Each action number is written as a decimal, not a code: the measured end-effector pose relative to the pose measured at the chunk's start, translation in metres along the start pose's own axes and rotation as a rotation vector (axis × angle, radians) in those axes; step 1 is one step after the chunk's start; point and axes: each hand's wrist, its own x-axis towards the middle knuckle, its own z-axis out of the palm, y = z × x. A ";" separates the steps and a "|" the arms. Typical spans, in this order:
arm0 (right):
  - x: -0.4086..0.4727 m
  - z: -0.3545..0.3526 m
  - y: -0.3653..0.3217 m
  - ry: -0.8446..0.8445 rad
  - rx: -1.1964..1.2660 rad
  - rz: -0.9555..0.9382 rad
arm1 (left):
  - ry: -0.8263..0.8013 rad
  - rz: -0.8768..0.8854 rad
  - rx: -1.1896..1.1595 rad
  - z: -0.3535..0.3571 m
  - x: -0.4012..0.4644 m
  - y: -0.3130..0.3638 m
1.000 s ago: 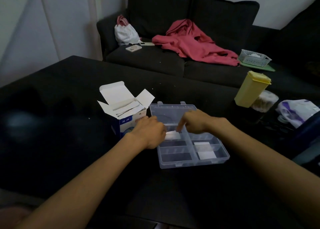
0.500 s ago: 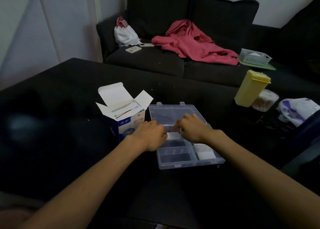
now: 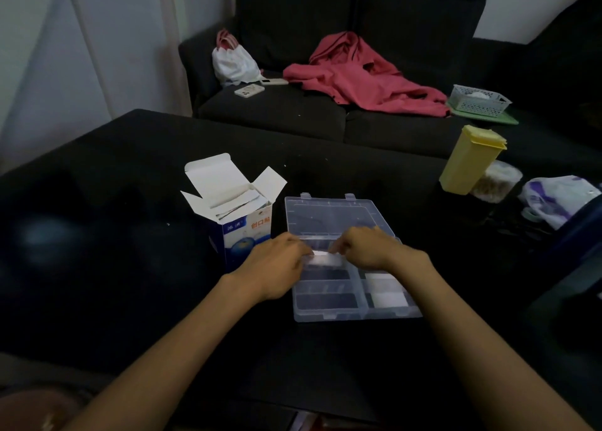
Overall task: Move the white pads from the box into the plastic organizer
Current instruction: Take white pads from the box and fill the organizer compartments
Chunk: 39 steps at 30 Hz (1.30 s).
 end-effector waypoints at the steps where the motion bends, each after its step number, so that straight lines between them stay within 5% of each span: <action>1: -0.001 -0.003 -0.001 -0.021 0.040 0.008 | 0.007 0.012 -0.013 -0.002 -0.003 0.001; 10: -0.008 -0.025 -0.007 0.032 0.114 -0.027 | 0.151 0.003 -0.138 -0.034 -0.025 0.007; 15: -0.018 -0.051 -0.033 0.304 0.288 -0.141 | 0.593 -0.170 -0.105 -0.082 -0.044 -0.004; 17: -0.016 -0.057 -0.055 0.395 0.327 -0.188 | 0.642 -0.290 -0.048 -0.088 -0.049 -0.019; 24: 0.018 -0.068 -0.113 0.326 0.239 -0.213 | 0.343 -0.303 0.163 -0.070 -0.050 -0.051; 30: 0.028 -0.087 -0.138 0.168 -0.080 -0.417 | 0.252 -0.235 0.210 -0.080 -0.054 -0.073; 39: 0.037 -0.088 -0.156 0.064 -0.312 -0.386 | 0.262 -0.178 0.161 -0.076 -0.057 -0.084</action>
